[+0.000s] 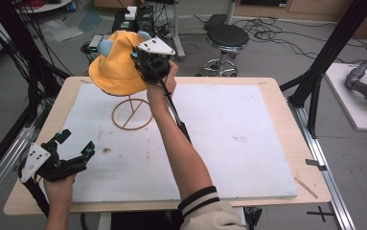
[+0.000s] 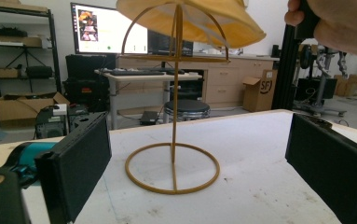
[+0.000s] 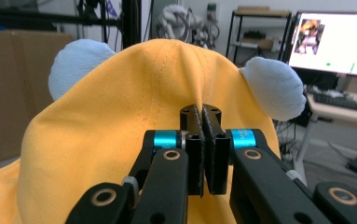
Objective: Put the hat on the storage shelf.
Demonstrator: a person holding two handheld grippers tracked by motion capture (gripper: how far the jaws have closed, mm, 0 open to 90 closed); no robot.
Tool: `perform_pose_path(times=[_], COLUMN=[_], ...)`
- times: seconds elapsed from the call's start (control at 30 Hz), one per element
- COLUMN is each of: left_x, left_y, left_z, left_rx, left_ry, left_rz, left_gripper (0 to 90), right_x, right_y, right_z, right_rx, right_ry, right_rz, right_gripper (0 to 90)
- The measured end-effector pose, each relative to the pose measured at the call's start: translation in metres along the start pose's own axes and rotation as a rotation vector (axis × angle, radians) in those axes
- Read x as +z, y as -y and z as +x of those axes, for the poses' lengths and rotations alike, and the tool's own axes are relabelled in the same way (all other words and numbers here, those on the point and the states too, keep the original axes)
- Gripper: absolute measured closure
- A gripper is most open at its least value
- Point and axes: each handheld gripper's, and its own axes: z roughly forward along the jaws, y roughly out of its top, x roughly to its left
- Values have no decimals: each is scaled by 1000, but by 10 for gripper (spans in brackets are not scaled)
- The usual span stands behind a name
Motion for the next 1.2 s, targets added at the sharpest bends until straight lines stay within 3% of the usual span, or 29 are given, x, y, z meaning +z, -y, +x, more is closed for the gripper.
perform_pose_path(times=[0.2, 0.47, 0.7, 0.83, 0.9, 1.0, 1.03, 1.07, 1.1, 1.13, 1.17, 1.2], left_x=[0, 1, 1, 1, 2, 2, 2, 2, 2, 2, 2, 2], left_y=[1, 0, 0, 1, 1, 1, 1, 1, 1, 1, 1, 1], left_z=[-1, -3, -2, -2, -3, -4, -4, -4, -4, -3, -3, -3], left_rx=[-4, 4, -2, -2, 1, -1, -2, -2, -2, -1, -3, -5], left_ry=[0, 10, 11, 9, 11, 12, 12, 12, 12, 12, 11, 9], left_rz=[2, 5, 3, 8, 10, 8, 8, 8, 9, 10, 11, 9], left_gripper=[73, 72, 73, 73, 73, 72, 72, 72, 73, 73, 73, 73], right_x=[3, 15, 17, 14, 14, 15, 16, 16, 15, 15, 10, 10], right_y=[3, 14, 17, 18, 20, 21, 22, 22, 22, 22, 19, 19], right_z=[8, 13, 12, 11, 12, 11, 12, 12, 12, 12, 11, 11], right_rx=[-33, -54, -65, -85, -91, -84, -103, -103, -123, -123, -105, -105], right_ry=[-13, -15, -30, -54, -37, -36, -18, -18, 9, 9, 42, 42], right_rz=[17, 108, 127, 110, 106, 111, 119, 119, 93, 93, 61, 61], right_gripper=[892, 889, 881, 844, 721, 676, 587, 587, 513, 513, 419, 419])
